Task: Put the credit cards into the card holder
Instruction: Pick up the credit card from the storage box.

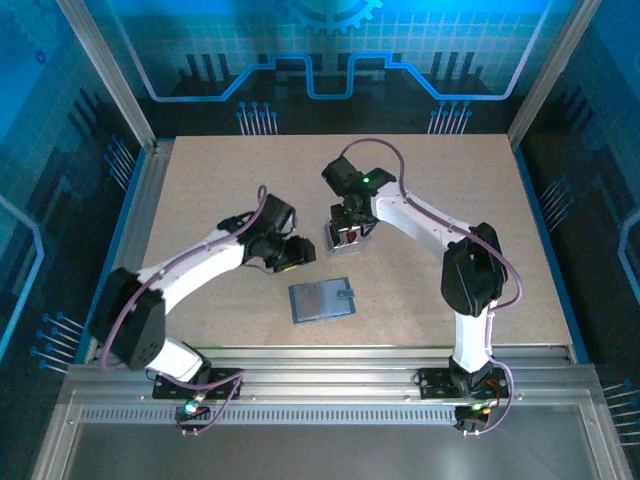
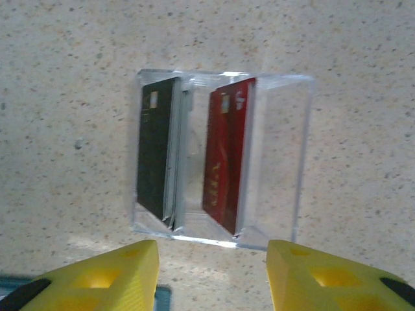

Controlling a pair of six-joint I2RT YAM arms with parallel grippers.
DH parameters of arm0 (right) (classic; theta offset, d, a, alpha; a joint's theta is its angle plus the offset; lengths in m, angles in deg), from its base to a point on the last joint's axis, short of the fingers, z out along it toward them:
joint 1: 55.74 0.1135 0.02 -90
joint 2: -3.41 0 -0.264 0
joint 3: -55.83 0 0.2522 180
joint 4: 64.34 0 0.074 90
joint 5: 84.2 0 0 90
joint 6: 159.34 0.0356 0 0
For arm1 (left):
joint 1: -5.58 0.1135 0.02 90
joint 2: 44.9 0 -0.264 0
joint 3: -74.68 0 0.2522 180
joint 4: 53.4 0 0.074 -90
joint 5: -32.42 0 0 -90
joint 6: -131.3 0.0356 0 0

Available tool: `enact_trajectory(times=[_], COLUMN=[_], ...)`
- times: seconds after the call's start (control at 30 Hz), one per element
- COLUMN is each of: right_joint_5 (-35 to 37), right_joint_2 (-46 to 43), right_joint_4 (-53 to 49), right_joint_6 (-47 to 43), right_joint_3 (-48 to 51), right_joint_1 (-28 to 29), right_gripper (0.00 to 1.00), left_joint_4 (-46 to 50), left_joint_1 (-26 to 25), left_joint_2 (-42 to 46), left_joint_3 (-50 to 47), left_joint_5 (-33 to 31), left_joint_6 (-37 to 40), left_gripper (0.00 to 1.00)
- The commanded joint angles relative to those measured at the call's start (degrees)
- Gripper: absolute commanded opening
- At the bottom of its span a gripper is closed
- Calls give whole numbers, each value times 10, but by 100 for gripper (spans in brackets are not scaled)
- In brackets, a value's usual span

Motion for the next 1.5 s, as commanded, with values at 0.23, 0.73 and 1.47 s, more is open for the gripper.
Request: enact_trajectory(times=[0.23, 0.73, 1.47], right_joint_5=[12, 7, 62], right_joint_2=[62, 140, 169], right_joint_4=[-30, -36, -43], right_joint_6=[-25, -28, -34], right_joint_3=[-50, -111, -126], right_joint_1=[-26, -35, -35], right_gripper=[49, 48, 43], left_joint_4=[22, 52, 38], left_joint_1=[31, 34, 42], left_joint_2=[-242, -332, -347], left_joint_3=[230, 302, 276], left_joint_5=[57, 36, 38], left_joint_6=[38, 44, 41], left_gripper=[45, 40, 38])
